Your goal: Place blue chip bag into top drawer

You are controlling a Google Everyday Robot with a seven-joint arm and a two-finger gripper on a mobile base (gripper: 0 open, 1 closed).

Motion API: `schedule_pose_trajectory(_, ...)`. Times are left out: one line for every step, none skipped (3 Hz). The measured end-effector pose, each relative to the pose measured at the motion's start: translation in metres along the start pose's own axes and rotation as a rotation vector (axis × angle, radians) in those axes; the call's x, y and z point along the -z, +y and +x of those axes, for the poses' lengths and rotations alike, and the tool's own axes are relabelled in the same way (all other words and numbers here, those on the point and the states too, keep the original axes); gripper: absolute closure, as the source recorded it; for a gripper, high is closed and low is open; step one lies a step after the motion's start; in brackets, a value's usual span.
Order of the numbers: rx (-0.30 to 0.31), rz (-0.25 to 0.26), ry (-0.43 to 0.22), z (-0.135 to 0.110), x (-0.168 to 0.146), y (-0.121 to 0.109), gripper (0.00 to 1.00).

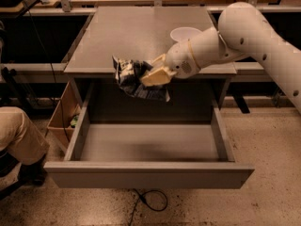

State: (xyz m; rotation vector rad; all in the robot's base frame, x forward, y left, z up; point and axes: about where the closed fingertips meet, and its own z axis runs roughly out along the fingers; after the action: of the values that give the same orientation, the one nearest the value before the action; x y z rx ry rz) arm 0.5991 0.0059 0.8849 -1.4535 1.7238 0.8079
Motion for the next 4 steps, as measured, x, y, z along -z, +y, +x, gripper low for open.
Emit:
schedule_pose_trajectory(-0.045, -0.087, 0.060, 0.048, -0.018, 0.028, 1.00)
schedule_pose_trajectory(-0.045, -0.087, 0.060, 0.048, -0.018, 0.028, 1.00)
schedule_pose_trajectory(-0.033, -0.116, 0.041, 0.057, -0.046, 0.014, 1.00)
schedule_pose_trajectory(-0.014, -0.157, 0.098, 0.095, -0.079, 0.013, 1.00)
